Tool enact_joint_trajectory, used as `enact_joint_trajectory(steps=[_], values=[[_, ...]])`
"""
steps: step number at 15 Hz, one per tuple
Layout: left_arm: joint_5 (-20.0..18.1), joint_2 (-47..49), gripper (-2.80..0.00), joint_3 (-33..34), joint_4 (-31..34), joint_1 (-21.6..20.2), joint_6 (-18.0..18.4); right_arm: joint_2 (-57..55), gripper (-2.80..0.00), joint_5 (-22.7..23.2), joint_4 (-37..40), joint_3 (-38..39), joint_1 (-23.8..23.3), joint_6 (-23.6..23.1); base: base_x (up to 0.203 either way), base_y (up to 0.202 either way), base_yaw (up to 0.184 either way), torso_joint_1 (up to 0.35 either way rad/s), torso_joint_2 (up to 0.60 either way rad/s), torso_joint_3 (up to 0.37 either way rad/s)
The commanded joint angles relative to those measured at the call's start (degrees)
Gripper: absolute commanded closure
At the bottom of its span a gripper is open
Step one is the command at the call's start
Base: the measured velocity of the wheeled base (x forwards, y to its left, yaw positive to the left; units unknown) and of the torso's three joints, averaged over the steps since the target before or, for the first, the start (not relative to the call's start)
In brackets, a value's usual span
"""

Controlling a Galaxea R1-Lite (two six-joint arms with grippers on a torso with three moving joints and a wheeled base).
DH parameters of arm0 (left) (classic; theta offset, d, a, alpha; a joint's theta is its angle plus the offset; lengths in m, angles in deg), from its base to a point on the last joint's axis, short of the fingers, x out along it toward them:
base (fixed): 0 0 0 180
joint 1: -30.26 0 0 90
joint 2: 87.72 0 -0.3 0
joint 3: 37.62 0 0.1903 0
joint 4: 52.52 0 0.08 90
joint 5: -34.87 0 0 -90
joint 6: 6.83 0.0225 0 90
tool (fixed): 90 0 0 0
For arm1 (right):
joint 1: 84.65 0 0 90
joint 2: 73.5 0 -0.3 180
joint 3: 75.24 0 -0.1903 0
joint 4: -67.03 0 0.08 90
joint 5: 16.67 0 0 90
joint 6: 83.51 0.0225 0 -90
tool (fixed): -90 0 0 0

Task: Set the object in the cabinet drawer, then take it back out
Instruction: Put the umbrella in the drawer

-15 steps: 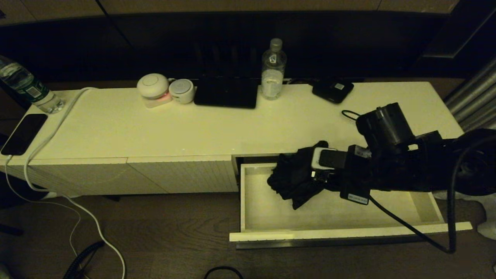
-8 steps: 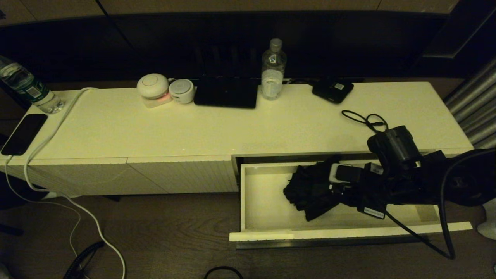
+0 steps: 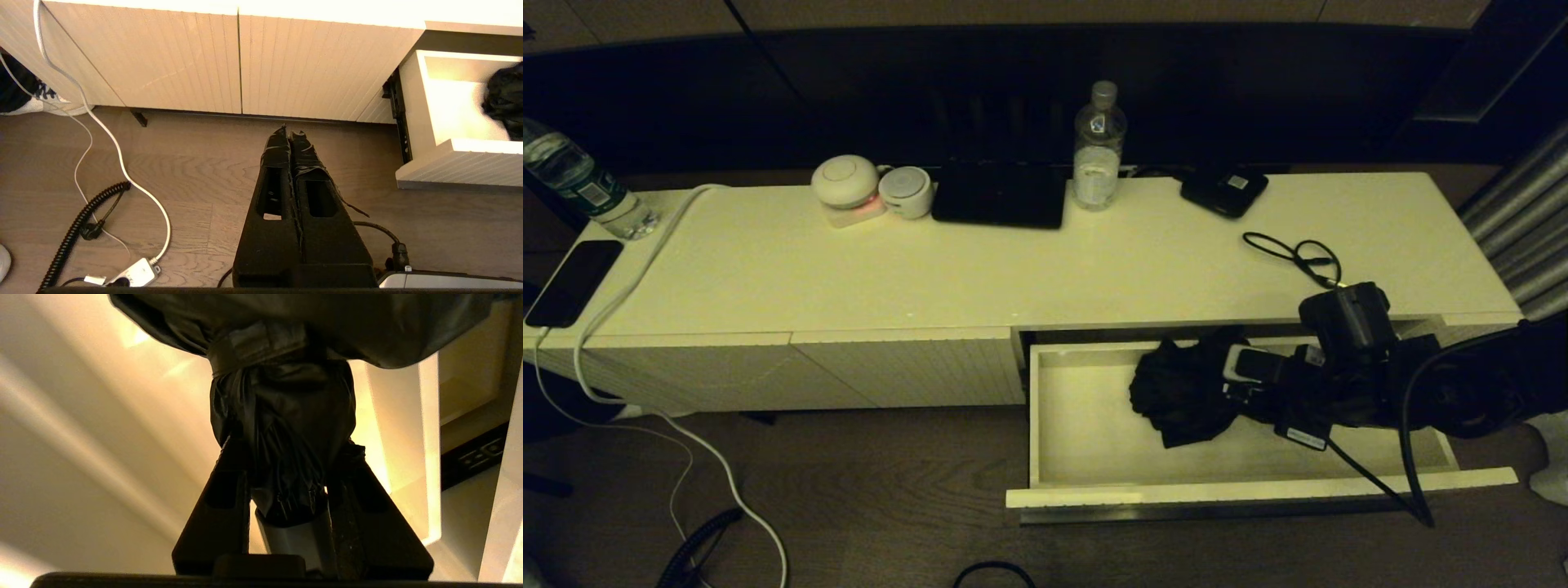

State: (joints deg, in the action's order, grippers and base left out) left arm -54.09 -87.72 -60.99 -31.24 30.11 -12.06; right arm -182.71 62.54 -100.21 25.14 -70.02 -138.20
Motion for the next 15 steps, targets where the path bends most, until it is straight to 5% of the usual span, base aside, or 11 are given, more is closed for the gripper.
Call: enact_joint_trajectory(steps=[1, 5, 6, 15], values=[[0.02, -0.09, 0.0, 0.0, -0.02, -0.02, -0.04, -3.66, 0.0, -0.09, -3.59, 0.11, -0.46, -3.83, 0.0, 0.0, 0.0, 0.0, 0.0, 0.0], [0.02, -0.09, 0.0, 0.0, -0.02, -0.02, -0.04, -5.19, 0.0, 0.16, -9.43, 1.2, -3.16, -8.51, 0.0, 0.0, 0.0, 0.0, 0.0, 0.0], [0.02, -0.09, 0.0, 0.0, -0.02, -0.02, -0.04, -5.47, -2.8, 0.45, -10.7, 1.11, -3.39, -8.69, 0.0, 0.0, 0.0, 0.0, 0.0, 0.0], [0.02, -0.09, 0.0, 0.0, -0.02, -0.02, -0.04, 10.64, -2.8, 0.67, -10.26, 5.51, -1.96, -9.04, 0.0, 0.0, 0.0, 0.0, 0.0, 0.0]])
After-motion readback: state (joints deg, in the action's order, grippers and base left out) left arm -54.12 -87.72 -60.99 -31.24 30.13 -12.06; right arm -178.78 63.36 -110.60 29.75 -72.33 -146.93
